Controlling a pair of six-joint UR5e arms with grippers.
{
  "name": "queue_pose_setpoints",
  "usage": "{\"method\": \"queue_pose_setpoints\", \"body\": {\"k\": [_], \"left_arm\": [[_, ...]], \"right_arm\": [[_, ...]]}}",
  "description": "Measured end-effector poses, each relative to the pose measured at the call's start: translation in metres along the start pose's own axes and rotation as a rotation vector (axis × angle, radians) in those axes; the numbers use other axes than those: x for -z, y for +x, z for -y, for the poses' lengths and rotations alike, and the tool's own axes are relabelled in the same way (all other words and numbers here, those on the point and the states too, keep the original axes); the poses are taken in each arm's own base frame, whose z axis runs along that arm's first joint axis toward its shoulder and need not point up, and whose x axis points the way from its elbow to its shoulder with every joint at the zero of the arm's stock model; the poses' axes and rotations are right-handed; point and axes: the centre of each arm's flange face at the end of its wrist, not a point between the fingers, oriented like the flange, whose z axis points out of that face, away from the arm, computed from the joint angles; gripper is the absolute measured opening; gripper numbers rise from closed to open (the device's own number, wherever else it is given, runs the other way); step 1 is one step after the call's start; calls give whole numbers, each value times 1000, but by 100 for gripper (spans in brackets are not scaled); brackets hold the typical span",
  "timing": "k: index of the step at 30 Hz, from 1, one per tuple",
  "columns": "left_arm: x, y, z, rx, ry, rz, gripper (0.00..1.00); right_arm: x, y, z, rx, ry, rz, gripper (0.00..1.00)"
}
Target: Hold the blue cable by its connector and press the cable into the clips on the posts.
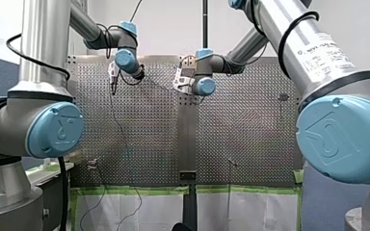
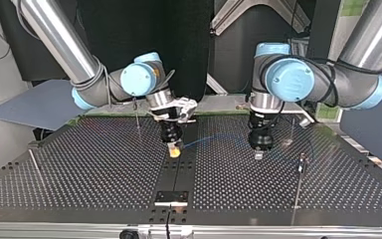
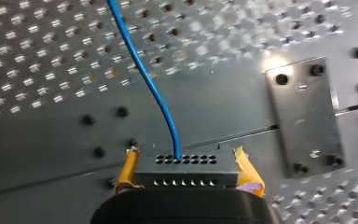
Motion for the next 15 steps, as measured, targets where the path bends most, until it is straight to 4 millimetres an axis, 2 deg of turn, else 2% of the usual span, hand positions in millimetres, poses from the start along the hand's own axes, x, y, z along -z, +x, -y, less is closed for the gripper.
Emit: {"method": "queue_pose_setpoints", "body": {"k": [6, 15], "left_arm": [[7, 42, 14, -49, 1, -76, 0], [9, 86, 46, -54, 0, -105, 0]], "right_arm": [[11, -20, -6, 26, -27, 24, 0], [29, -50, -17, 100, -89, 52, 0]]}}
